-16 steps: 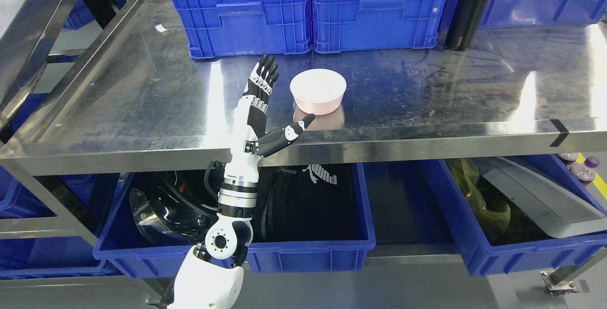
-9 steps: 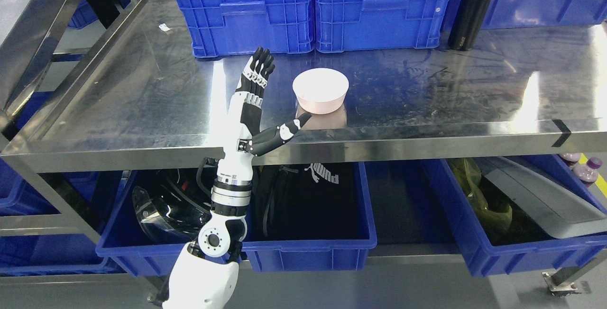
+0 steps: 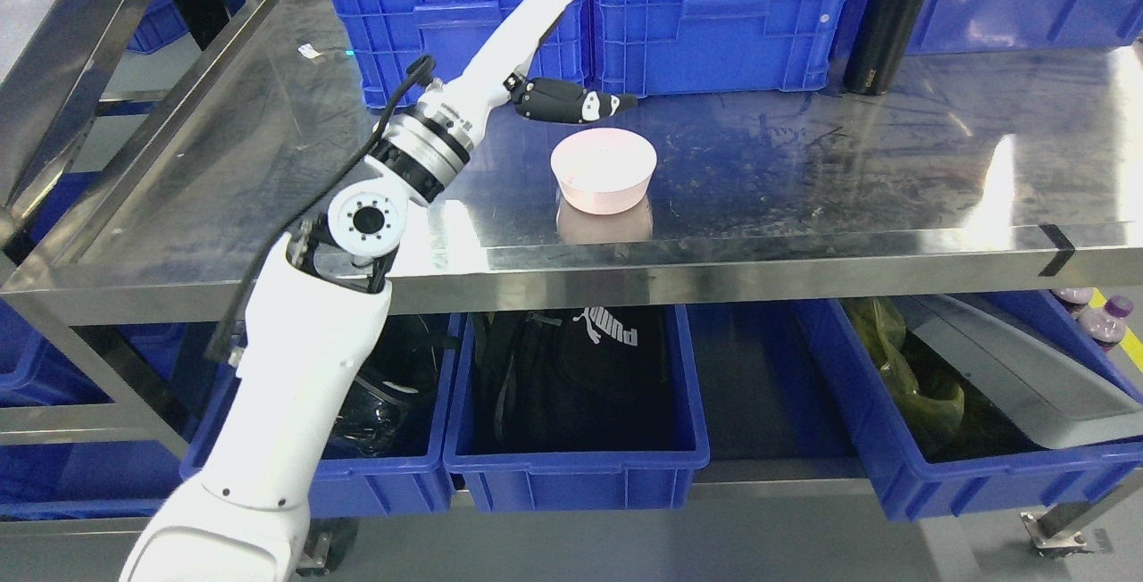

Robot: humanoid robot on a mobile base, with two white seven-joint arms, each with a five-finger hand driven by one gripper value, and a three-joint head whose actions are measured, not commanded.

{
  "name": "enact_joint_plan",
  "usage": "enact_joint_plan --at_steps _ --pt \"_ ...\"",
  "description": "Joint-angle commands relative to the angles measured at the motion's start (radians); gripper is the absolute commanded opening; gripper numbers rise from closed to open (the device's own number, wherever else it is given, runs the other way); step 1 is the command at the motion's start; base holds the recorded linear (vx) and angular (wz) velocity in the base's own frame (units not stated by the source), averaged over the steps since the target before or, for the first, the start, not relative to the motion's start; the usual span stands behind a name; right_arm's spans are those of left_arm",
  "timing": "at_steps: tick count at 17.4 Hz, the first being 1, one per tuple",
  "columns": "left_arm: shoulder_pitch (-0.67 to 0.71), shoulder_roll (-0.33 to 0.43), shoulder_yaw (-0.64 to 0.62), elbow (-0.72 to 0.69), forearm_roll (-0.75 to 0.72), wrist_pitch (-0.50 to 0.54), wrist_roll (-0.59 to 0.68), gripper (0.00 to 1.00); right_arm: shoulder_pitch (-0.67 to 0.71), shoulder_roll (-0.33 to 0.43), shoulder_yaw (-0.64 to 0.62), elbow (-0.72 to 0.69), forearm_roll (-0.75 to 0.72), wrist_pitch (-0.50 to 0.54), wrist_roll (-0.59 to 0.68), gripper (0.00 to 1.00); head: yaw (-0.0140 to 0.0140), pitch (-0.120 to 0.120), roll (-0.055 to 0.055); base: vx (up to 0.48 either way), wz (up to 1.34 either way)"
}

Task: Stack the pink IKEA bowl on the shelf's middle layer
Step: 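Raise the left arm and reach the left hand toward the pink bowl, then close the left hand fingers around the pink bowl's rim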

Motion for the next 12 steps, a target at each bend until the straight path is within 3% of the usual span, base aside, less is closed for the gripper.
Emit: enact_joint_plan --at_steps 1,6,12 --pt "-0.245 0.162 -0.240 0.003 -0.262 0.057 -0.256 0.87 0.000 -0.017 0.003 -0.017 0.001 0.002 0.000 1.00 0.0000 0.000 0.000 0.000 0.00" --pt "-0.210 0.179 -0.339 0.012 -0.404 0.060 -0.454 0.92 0.000 -0.017 0.005 -0.017 0.001 0.002 0.000 1.00 0.0000 0.000 0.000 0.000 0.00" --pt "-0.170 0.154 -0.314 0.014 -0.443 0.063 -0.486 0.97 0.000 -0.017 0.005 -0.017 0.001 0.002 0.000 1.00 0.0000 0.000 0.000 0.000 0.00"
